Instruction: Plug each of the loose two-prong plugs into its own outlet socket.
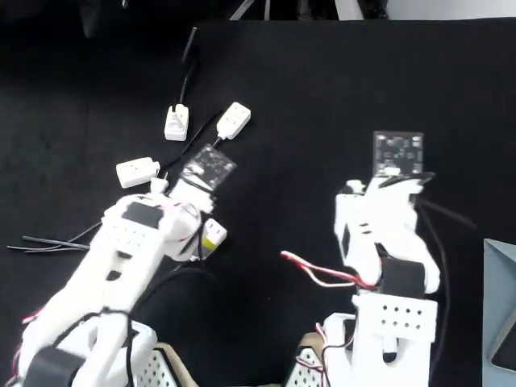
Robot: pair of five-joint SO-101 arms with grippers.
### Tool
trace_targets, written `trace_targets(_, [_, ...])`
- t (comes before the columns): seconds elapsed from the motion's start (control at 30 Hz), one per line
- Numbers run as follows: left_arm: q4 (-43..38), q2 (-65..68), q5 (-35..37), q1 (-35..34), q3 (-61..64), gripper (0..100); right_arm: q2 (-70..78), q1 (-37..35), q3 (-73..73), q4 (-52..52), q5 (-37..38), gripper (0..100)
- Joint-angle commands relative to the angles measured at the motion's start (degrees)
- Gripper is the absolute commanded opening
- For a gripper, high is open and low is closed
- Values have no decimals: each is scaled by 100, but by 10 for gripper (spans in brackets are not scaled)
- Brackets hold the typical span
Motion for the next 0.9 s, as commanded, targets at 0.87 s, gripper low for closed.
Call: trace_targets(0.87, [1407,-7121,1978,-3134,2747,295,3354,-4448,-673,-1565,914,12])
